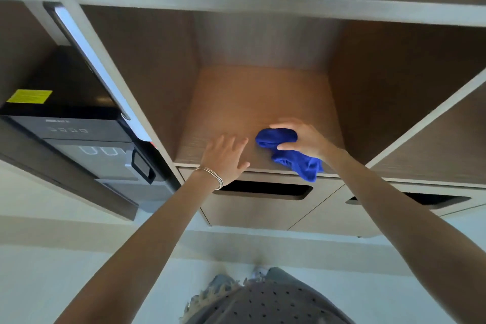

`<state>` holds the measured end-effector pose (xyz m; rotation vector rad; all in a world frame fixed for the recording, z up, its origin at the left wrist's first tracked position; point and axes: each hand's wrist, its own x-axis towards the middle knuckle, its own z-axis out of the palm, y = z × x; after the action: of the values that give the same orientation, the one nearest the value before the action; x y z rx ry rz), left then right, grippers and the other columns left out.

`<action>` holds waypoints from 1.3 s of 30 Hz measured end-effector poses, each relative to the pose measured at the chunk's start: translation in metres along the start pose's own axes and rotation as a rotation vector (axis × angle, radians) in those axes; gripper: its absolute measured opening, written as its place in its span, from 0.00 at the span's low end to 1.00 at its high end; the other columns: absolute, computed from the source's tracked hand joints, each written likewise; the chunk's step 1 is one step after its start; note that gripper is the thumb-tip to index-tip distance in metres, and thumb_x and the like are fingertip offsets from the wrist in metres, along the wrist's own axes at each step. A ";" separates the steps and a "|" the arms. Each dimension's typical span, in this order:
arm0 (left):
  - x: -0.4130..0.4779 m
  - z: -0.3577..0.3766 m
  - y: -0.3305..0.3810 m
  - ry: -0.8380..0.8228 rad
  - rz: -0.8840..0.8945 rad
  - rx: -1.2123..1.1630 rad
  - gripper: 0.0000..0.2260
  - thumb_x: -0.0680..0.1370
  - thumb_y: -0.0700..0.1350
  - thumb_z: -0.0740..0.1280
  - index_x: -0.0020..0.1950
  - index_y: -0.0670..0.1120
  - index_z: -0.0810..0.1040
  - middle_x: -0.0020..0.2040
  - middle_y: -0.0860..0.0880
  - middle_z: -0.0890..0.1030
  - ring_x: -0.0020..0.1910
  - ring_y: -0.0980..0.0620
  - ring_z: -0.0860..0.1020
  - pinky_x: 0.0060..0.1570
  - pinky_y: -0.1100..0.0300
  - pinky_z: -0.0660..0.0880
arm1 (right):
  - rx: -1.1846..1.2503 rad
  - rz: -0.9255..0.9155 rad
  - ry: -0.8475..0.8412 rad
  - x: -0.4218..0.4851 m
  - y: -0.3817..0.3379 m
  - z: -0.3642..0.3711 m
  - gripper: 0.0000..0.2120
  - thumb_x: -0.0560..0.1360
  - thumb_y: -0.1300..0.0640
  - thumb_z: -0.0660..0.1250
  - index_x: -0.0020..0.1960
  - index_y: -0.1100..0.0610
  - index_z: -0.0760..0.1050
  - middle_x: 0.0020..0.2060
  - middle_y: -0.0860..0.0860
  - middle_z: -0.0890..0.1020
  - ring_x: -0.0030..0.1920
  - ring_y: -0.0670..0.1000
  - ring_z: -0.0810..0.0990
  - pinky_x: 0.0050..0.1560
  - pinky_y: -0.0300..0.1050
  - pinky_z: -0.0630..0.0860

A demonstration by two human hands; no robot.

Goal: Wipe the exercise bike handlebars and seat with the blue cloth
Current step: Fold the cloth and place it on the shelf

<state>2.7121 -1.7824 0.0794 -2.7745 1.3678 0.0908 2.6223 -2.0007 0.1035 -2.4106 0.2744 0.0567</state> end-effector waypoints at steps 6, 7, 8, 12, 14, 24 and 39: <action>0.013 -0.003 0.023 0.070 0.041 -0.087 0.27 0.77 0.57 0.60 0.73 0.50 0.58 0.69 0.47 0.67 0.67 0.44 0.64 0.65 0.49 0.65 | 0.112 0.087 0.021 -0.025 0.028 -0.025 0.25 0.67 0.65 0.74 0.63 0.54 0.74 0.54 0.47 0.79 0.54 0.49 0.78 0.56 0.39 0.71; 0.016 -0.004 0.029 0.082 0.055 -0.103 0.27 0.77 0.56 0.60 0.73 0.49 0.58 0.69 0.48 0.68 0.68 0.45 0.64 0.65 0.50 0.65 | 0.114 0.097 0.025 -0.028 0.030 -0.027 0.25 0.67 0.66 0.74 0.62 0.54 0.75 0.52 0.46 0.80 0.53 0.49 0.79 0.55 0.41 0.73; 0.020 -0.005 0.033 0.087 0.067 -0.114 0.27 0.78 0.56 0.59 0.73 0.49 0.58 0.69 0.48 0.68 0.68 0.46 0.64 0.66 0.51 0.65 | 0.108 0.109 0.032 -0.029 0.034 -0.029 0.25 0.67 0.66 0.74 0.62 0.55 0.76 0.51 0.47 0.81 0.52 0.49 0.79 0.55 0.41 0.73; 0.039 -0.011 0.041 0.088 0.105 -0.158 0.26 0.78 0.54 0.60 0.74 0.49 0.59 0.71 0.50 0.67 0.70 0.48 0.63 0.68 0.53 0.62 | 0.056 0.149 0.031 -0.033 0.045 -0.033 0.25 0.67 0.64 0.75 0.62 0.59 0.75 0.56 0.54 0.81 0.51 0.49 0.77 0.52 0.39 0.70; 0.046 -0.012 0.045 0.094 0.156 -0.168 0.25 0.78 0.52 0.61 0.74 0.51 0.60 0.71 0.51 0.66 0.70 0.50 0.63 0.68 0.55 0.60 | 0.049 0.169 0.032 -0.036 0.050 -0.032 0.25 0.67 0.63 0.75 0.63 0.59 0.74 0.57 0.55 0.80 0.52 0.49 0.77 0.53 0.38 0.70; 0.072 -0.007 0.069 0.058 0.203 -0.301 0.23 0.77 0.51 0.65 0.71 0.53 0.66 0.68 0.52 0.71 0.65 0.48 0.70 0.61 0.55 0.69 | 0.180 0.189 0.288 -0.077 0.046 -0.016 0.15 0.69 0.68 0.71 0.55 0.61 0.79 0.51 0.56 0.82 0.49 0.52 0.81 0.54 0.43 0.77; 0.086 -0.016 0.044 -0.006 -0.383 -0.525 0.14 0.77 0.54 0.62 0.51 0.45 0.79 0.49 0.40 0.81 0.49 0.38 0.78 0.41 0.56 0.67 | 0.151 0.058 0.263 -0.063 0.042 0.002 0.22 0.72 0.61 0.70 0.65 0.53 0.73 0.60 0.50 0.76 0.55 0.49 0.76 0.57 0.47 0.76</action>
<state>2.7297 -1.8788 0.0885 -3.4006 0.8783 0.5067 2.5519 -2.0186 0.0823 -2.2583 0.4531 -0.2485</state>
